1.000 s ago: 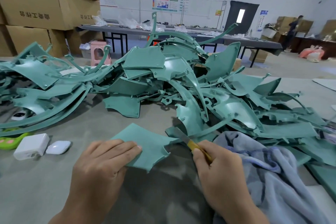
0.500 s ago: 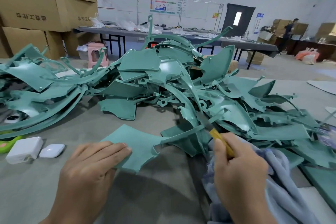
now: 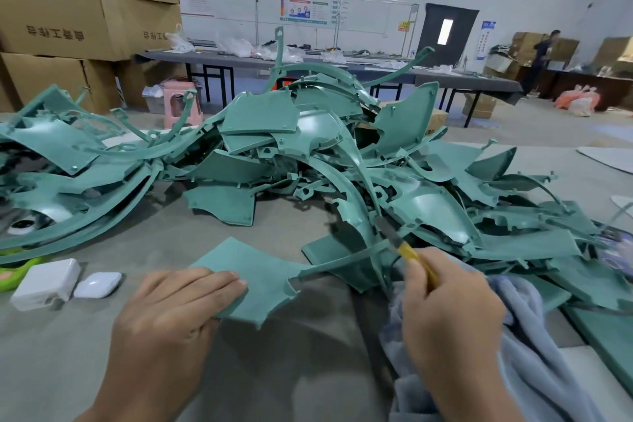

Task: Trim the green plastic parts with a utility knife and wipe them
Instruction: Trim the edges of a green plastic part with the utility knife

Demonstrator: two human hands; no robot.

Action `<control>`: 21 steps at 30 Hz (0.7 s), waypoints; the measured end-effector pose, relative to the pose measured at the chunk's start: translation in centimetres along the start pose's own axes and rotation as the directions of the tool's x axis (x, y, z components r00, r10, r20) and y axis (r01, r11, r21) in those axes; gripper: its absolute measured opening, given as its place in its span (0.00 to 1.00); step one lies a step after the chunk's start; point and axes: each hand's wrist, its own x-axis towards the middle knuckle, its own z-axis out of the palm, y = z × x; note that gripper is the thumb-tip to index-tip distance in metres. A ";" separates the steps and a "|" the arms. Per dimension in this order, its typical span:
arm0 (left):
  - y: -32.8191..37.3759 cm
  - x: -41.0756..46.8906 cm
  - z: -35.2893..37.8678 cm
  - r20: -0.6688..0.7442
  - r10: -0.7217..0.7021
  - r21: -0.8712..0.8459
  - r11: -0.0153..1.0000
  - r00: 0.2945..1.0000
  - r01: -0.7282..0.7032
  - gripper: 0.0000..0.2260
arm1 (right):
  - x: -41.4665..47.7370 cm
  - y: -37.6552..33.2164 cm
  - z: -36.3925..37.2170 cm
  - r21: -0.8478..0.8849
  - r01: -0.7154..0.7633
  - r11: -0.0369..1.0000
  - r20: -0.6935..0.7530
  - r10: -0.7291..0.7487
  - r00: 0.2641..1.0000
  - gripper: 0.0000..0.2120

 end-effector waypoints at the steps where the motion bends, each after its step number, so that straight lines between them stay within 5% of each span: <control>1: 0.3 0.1 0.1 0.008 0.005 -0.010 1.000 1.000 -0.005 0.16 | -0.3 -0.5 -0.2 0.013 0.007 1.000 -0.028 -0.007 1.000 0.11; 5: 0.9 0.4 0.0 0.008 0.017 -0.013 1.000 1.000 -0.017 0.15 | -2.4 -2.3 1.3 0.019 0.197 0.980 0.197 -0.197 0.960 0.13; 9: 0.6 0.3 -0.2 -0.013 0.029 0.019 0.999 1.000 -0.028 0.18 | -0.3 -1.0 0.0 -0.066 0.009 0.998 -0.065 -0.013 0.998 0.16; 14: 0.5 0.2 0.4 0.002 -0.036 0.020 0.999 0.999 0.036 0.17 | -2.3 -1.7 1.3 0.020 0.148 0.989 0.314 -0.147 0.938 0.15; 17: 0.7 0.3 0.2 0.012 -0.072 0.013 0.997 0.997 0.072 0.14 | -0.7 -0.4 1.1 -0.065 0.005 0.998 0.113 0.002 0.994 0.17; 21: 2.0 1.1 -0.7 0.066 -0.303 -0.117 0.944 0.951 0.309 0.08 | -0.5 0.8 0.6 0.178 -0.096 0.979 -0.025 0.102 0.994 0.14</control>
